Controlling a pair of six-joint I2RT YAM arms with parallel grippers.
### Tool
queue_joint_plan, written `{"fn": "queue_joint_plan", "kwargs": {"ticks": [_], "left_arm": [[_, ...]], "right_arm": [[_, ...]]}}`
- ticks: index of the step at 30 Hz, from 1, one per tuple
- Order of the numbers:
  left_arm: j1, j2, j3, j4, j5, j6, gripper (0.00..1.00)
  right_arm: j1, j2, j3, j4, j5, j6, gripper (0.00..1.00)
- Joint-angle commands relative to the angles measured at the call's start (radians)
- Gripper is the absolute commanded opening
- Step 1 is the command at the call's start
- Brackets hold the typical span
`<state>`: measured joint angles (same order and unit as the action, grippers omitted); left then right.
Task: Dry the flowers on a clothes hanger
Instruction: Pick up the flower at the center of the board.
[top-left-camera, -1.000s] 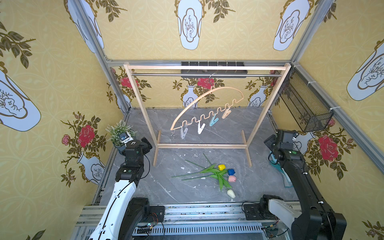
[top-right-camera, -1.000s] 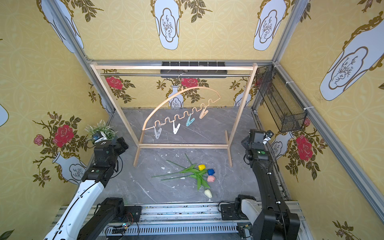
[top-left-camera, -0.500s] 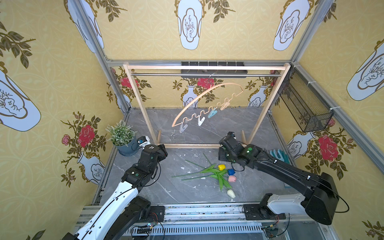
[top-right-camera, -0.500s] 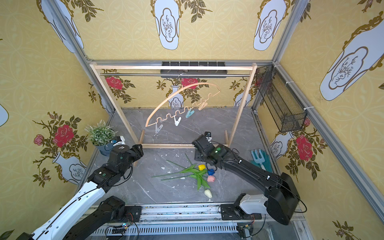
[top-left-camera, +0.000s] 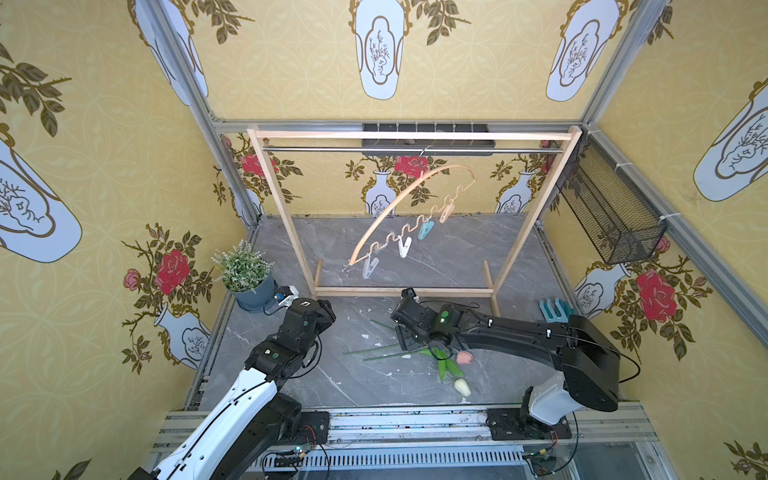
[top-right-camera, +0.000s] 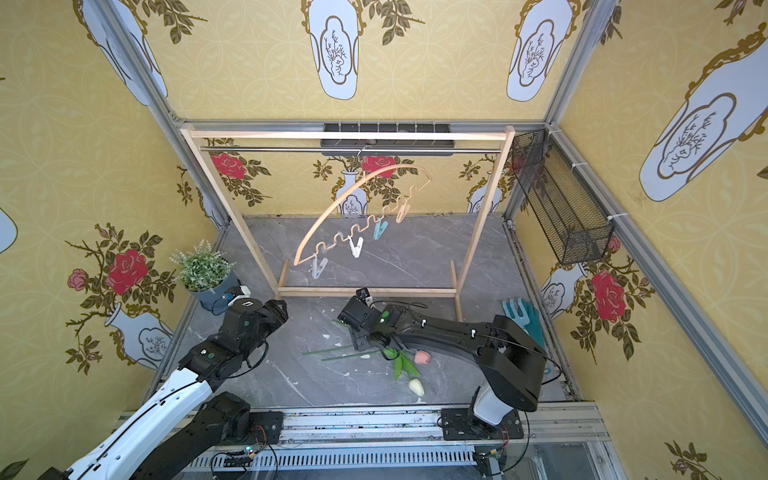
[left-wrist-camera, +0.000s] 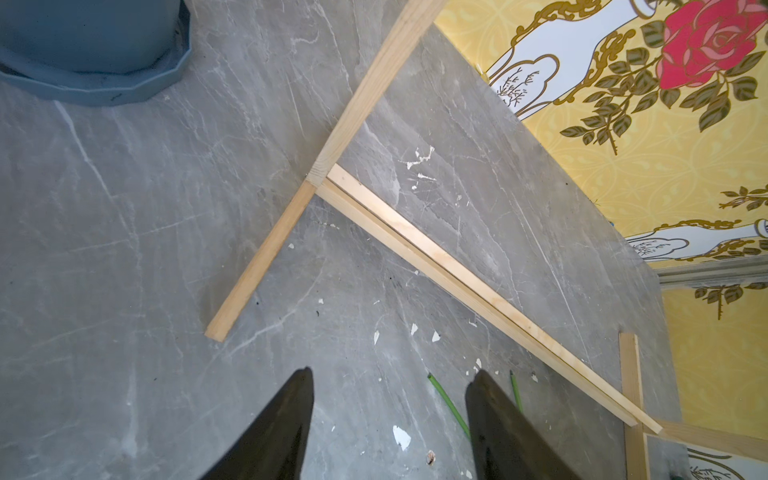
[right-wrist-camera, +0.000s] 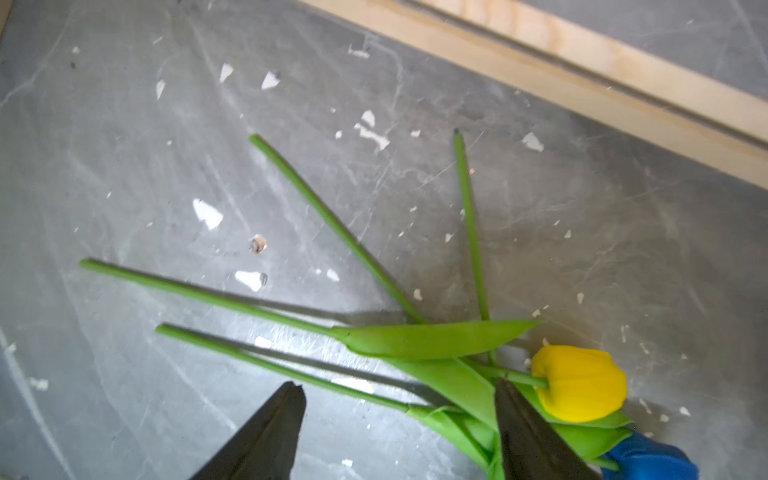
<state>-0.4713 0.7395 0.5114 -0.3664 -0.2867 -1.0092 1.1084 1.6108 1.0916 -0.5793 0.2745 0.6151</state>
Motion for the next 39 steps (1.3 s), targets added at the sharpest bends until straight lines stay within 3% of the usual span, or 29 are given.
{"fn": "queue_joint_plan", "kwargs": {"ticks": [1,4,6,9,11,19,22,24,31,39], "left_arm": [[0.000,0.021,-0.006,0.019,0.013,0.000,0.61],[0.000,0.055,-0.013,0.063,0.044,0.006,0.55],[0.000,0.068,-0.019,0.083,0.070,0.011,0.51],[0.000,0.075,-0.041,0.091,0.074,-0.010,0.47],[0.000,0.072,-0.042,0.062,0.067,-0.034,0.45],[0.000,-0.024,-0.064,-0.111,0.001,-0.176,0.41],[0.000,-0.071,-0.088,-0.123,-0.002,-0.201,0.38],[0.000,-0.094,-0.101,-0.130,0.001,-0.219,0.37],[0.000,-0.097,-0.110,-0.134,0.007,-0.246,0.37],[0.000,-0.058,-0.111,-0.085,0.023,-0.255,0.36]], "right_arm": [[-0.128,0.034,0.030,-0.078,-0.031,0.052,0.53],[-0.193,0.009,-0.038,0.028,-0.134,0.012,0.42],[-0.199,0.011,-0.049,0.069,-0.183,-0.030,0.41],[-0.159,0.025,-0.050,0.125,-0.276,-0.106,0.40],[-0.094,0.041,-0.045,0.155,-0.308,-0.189,0.45],[0.000,0.192,0.076,0.112,-0.258,-0.375,0.39],[0.012,0.236,0.101,0.117,-0.269,-0.439,0.31],[0.036,0.245,0.105,0.119,-0.257,-0.484,0.32],[0.052,0.242,0.087,0.120,-0.252,-0.525,0.33],[0.059,0.291,0.090,0.113,-0.163,-0.561,0.31]]}}
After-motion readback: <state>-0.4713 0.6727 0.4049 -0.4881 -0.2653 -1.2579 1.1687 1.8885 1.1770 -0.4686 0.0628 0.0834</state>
